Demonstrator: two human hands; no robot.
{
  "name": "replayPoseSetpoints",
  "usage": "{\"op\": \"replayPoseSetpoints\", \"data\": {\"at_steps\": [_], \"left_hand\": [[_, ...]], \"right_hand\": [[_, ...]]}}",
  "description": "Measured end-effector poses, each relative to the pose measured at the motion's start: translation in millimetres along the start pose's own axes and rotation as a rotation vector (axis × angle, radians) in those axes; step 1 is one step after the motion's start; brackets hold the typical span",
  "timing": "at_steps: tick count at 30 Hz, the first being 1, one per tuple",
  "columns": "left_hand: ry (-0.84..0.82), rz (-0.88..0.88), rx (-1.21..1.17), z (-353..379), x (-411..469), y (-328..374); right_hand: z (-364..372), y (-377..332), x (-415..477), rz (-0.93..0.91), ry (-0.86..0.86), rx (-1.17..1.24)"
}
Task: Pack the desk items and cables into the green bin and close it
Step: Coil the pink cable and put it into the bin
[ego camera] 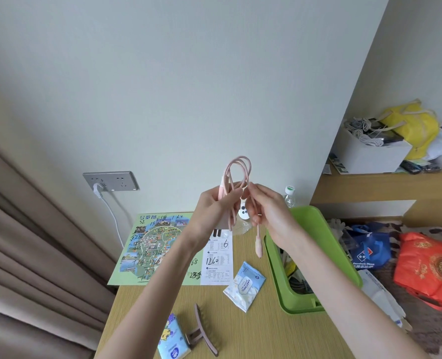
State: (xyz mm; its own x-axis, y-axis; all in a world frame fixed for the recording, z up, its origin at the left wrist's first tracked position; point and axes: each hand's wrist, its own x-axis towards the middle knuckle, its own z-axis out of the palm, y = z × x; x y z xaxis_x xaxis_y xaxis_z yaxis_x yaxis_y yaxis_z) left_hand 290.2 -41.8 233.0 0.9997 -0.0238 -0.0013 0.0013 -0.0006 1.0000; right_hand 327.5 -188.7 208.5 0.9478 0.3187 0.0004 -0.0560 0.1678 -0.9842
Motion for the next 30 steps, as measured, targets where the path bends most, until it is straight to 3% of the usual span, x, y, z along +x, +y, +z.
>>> {"op": "replayPoseSetpoints", "data": {"at_steps": [7, 13, 19, 21, 25, 30], "left_hand": [[0.052, -0.020, 0.028, -1, 2, -3], [0.070, -0.011, 0.070, -4, 6, -2], [0.140, -0.004, 0.308, -21, 12, -5], [0.157, -0.031, 0.382, -23, 14, -7], [-0.033, -0.197, 0.505, -23, 16, -2], [-0.383, -0.259, 0.628, -13, 8, 9]], "right_hand": [[0, -12, -5, 0.349, -0.065, 0.066], [-4, -13, -10, 0.314, -0.201, 0.103], [-29, -30, -12, 0.163, -0.193, -0.435], [-31, -40, -9, 0.028, -0.169, -0.656], [-26, -60, -1, -0.214, -0.235, -0.837], [-10, -64, 8, -0.263, -0.411, -0.924]]}}
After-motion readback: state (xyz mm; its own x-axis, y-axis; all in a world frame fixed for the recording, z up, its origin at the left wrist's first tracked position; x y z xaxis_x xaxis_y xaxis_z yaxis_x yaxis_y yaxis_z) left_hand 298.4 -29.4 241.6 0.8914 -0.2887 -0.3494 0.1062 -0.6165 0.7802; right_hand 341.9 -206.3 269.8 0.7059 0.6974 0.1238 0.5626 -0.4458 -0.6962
